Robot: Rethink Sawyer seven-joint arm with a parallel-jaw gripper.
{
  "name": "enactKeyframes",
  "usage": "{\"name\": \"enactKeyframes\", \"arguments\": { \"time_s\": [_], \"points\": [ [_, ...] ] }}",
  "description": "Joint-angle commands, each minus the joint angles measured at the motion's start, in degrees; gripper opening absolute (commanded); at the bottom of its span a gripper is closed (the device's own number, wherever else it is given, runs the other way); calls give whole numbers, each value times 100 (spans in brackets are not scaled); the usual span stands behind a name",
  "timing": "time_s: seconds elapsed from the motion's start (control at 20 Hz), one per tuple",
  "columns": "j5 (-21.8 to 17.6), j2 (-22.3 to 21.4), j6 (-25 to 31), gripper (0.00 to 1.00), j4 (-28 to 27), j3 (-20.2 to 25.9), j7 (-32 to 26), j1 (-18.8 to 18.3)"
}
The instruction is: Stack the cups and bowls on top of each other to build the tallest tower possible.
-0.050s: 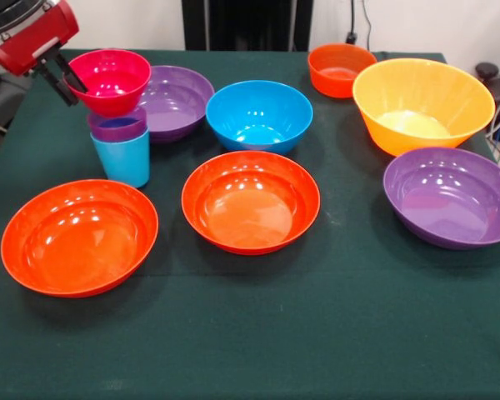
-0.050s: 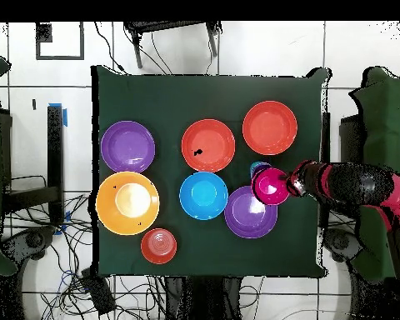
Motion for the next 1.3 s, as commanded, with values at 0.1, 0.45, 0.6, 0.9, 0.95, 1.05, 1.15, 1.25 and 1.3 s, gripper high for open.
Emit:
{"name": "enactKeyframes", "arguments": {
  "time_s": [0.1, 0.45, 0.6, 0.9, 0.95, 1.05, 1.15, 1.25, 1.3],
  "points": [
    [-380, 384, -90, 0, 176, -536, -861, 213],
    [-180, 419, -77, 0, 211, -384, -796, 252],
    [-127, 452, -87, 0, 197, -340, -755, 281],
    [-36, 454, -145, 0, 244, -284, -625, 300],
    [-22, 454, -155, 0, 254, -284, -602, 296],
    [-16, 476, -172, 0, 264, -285, -608, 272],
    [-9, 529, -200, 0, 247, -275, -650, 243],
    [3, 552, -214, 0, 241, -265, -661, 232],
    [4, 554, -222, 0, 241, -255, -678, 224]
  ]
}}
